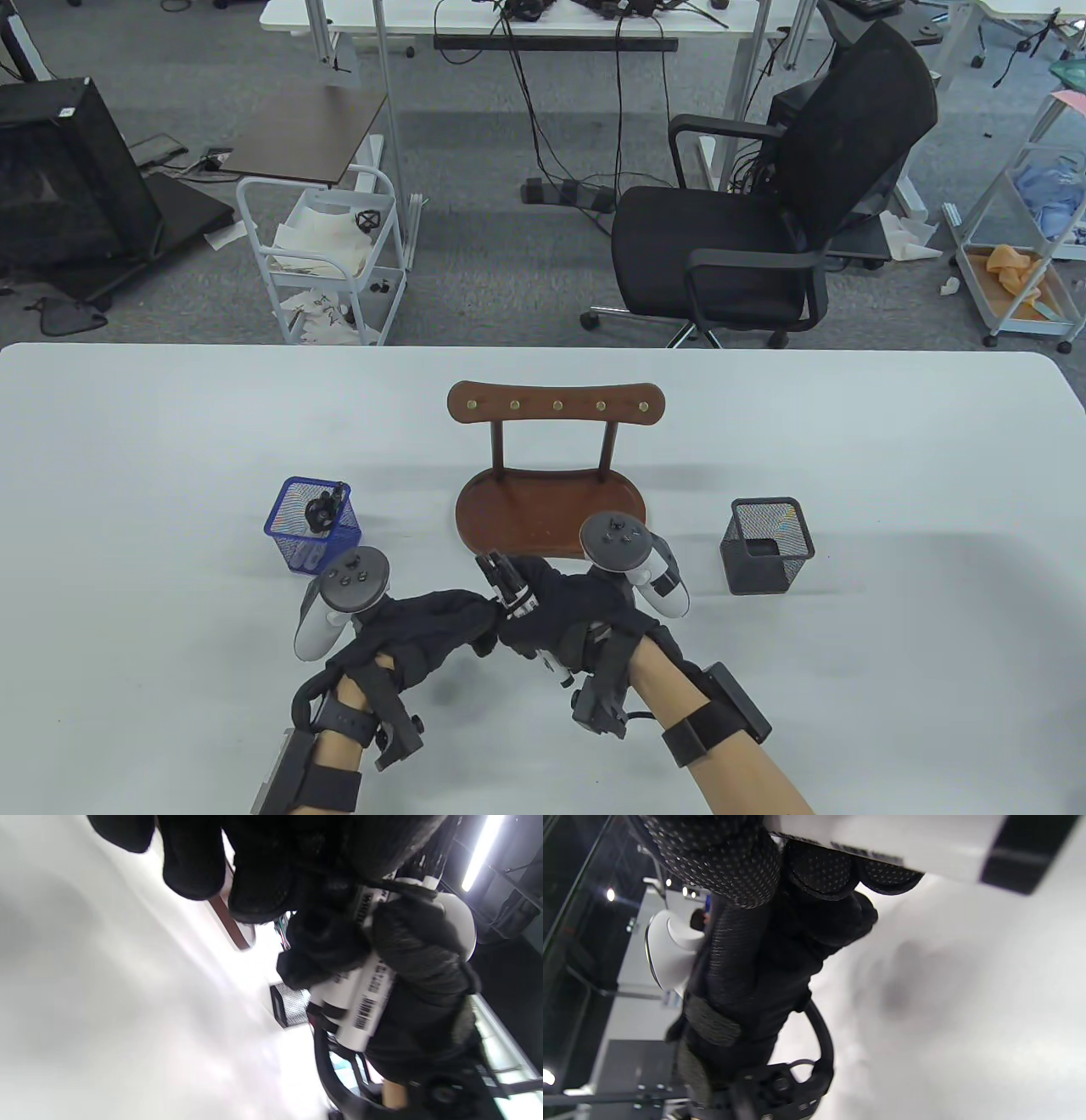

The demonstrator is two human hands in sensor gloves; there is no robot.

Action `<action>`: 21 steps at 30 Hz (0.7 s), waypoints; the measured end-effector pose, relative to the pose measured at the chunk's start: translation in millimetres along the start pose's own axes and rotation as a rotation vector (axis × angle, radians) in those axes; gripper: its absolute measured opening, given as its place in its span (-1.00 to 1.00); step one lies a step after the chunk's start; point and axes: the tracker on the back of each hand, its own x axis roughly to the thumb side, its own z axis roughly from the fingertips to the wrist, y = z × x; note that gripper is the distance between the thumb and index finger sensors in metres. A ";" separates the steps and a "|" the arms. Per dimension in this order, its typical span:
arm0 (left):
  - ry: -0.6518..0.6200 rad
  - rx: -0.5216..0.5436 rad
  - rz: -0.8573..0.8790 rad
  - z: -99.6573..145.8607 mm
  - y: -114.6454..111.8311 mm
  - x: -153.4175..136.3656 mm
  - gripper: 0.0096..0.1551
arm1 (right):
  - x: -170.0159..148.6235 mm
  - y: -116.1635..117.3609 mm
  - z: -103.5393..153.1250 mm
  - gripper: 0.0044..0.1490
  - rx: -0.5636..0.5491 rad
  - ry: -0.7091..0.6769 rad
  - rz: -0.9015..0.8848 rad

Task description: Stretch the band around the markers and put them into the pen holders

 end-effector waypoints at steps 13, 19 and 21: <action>-0.032 -0.011 -0.237 2.0 -16.1 29.2 -0.49 | -33.2 -12.9 -15.0 0.01 -0.120 0.099 -0.336; -0.119 -0.053 -0.349 -0.2 -30.4 47.9 -0.51 | -34.4 -12.0 -12.5 -0.19 -0.290 0.232 -0.386; -0.123 -0.049 -0.389 0.2 -36.7 55.1 -0.50 | -34.4 -13.9 -11.6 -0.24 -0.317 0.266 -0.371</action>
